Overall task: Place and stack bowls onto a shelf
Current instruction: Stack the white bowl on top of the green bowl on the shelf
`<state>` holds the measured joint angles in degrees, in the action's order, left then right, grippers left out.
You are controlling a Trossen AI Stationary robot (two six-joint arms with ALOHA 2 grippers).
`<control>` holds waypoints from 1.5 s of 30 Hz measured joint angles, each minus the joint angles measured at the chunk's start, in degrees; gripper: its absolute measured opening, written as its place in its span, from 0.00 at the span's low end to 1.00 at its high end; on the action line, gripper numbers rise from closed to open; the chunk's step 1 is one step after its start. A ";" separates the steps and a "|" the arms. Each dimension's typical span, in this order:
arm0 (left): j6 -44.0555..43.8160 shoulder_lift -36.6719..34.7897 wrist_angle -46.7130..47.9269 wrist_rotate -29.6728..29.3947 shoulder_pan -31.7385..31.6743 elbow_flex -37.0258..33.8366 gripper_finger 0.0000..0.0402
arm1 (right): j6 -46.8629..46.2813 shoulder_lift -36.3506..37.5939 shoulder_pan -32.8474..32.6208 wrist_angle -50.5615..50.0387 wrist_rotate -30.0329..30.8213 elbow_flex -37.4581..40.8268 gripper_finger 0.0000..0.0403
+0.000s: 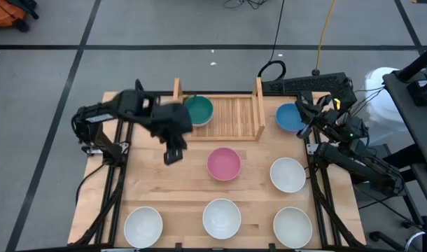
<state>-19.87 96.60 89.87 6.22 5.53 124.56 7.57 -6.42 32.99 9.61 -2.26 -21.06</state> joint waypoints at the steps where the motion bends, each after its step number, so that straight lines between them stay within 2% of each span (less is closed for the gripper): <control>1: -0.58 0.00 0.03 -0.17 1.68 -1.32 0.13 | -0.50 0.00 0.00 0.00 -0.87 0.00 0.00; 8: -9.59 -0.88 0.21 -1.11 13.33 -14.73 0.13 | -3.80 -0.02 0.00 -0.03 -5.22 0.00 0.00; 13: -22.93 -0.72 -1.19 -2.57 20.43 -21.33 0.13 | -4.95 -0.02 0.00 -0.06 -5.46 0.00 0.00; 18: -36.38 -0.67 -8.88 -1.66 25.01 -27.27 0.13 | -9.54 -0.02 0.00 -0.09 -5.51 0.00 0.00; 26: -36.56 -0.36 -10.72 -0.42 26.84 -29.47 0.13 | -11.43 -0.02 0.00 1.20 -5.77 -0.02 0.00; 32: -38.01 -0.42 -10.66 0.01 25.85 -29.45 0.02 | -11.43 -0.02 0.00 2.62 -8.79 -0.02 0.00; 37: -38.03 -0.42 -10.78 -0.26 24.81 -29.45 0.06 | -11.32 -0.02 0.00 2.62 -8.79 -0.02 0.00; 41: -30.71 -0.42 -15.65 -0.24 23.75 -29.43 0.11 | -10.85 -0.01 0.00 2.60 -8.78 -0.02 0.00; 45: -27.68 -0.27 -19.94 -0.28 22.15 -29.44 0.15 | -9.52 -0.01 0.00 2.61 -8.79 -0.02 0.00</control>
<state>-47.55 96.32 69.93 5.93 27.67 95.12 -1.95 -6.43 32.99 12.21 -11.05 -21.08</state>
